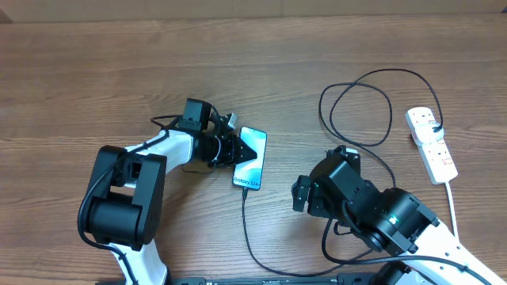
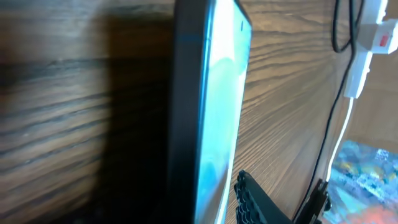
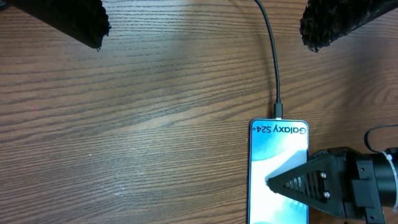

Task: Plug charger to phone and switch on socket
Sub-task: 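Lower the plugged phone onto the table with both grippers, then release the phone and pull both grippers back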

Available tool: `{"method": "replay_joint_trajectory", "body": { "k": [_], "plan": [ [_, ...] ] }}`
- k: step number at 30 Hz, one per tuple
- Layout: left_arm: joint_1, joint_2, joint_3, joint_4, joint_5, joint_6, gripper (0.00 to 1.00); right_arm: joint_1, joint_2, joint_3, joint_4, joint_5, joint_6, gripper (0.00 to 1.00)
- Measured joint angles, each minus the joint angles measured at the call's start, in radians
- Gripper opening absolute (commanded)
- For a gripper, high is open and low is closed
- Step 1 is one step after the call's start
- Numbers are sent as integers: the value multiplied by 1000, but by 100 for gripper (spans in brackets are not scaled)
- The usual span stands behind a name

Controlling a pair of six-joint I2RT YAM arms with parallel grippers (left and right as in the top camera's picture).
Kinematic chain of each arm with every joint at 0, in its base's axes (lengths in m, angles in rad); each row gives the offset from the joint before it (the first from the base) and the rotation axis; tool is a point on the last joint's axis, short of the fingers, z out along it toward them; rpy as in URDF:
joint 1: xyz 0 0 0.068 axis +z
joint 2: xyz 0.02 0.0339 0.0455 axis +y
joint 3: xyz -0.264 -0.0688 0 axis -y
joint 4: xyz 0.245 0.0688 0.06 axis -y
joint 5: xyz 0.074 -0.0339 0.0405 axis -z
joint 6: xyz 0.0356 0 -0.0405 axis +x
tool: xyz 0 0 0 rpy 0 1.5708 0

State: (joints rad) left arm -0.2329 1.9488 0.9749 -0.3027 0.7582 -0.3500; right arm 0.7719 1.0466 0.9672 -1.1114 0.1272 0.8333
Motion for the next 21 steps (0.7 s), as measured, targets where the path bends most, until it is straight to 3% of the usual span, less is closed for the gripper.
{"method": "replay_joint_trajectory", "body": {
  "k": [12,21],
  "plan": [
    [0,-37,21,-53,-151,-196,31,0,0,0,12,0,4,100],
    [0,-40,27,-59,-176,-237,31,0,0,0,37,0,5,100]
  ]
}}
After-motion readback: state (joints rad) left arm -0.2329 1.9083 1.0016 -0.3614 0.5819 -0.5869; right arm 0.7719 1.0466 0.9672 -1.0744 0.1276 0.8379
